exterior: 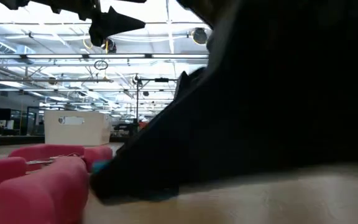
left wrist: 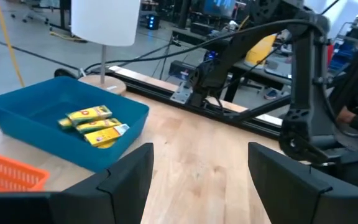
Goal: Pick & Place School Supplies
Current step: Put the eraser into the orange bin
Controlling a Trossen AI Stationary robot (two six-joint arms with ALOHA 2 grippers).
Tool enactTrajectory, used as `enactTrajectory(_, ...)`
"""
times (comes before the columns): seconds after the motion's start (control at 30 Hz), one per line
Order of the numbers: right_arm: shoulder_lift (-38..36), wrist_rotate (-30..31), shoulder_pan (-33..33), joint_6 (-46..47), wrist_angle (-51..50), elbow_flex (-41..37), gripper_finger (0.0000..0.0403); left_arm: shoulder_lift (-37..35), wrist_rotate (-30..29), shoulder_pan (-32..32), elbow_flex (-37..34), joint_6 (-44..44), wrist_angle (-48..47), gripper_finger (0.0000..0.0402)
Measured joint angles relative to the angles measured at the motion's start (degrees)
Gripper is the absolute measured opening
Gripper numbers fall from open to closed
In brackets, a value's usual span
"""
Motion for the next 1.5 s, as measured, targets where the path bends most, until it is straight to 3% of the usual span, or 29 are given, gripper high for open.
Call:
enactTrajectory(0.17,-0.3,2.2,0.0,4.5,-6.1,0.9,0.0284,0.0,-0.1,-1.3,0.0,-0.4,0.5,0.0266)
enactTrajectory(0.6,-0.5,1.2,0.2,11.2,-14.4,1.1,0.0245,0.0,-1.9,-2.4,0.0,-0.2,0.1,0.0266)
enactTrajectory(1.2,-0.4,0.8,-0.6,13.5,-18.4,0.8,0.0071,0.0,-2.5,-2.4,0.0,0.0,0.1,0.0266)
enactTrajectory(1.5,-3.5,-0.1,-1.3,8.8,-18.5,0.6,0.0075,0.0,-2.4,-2.4,0.0,-0.1,-0.1,0.0266)
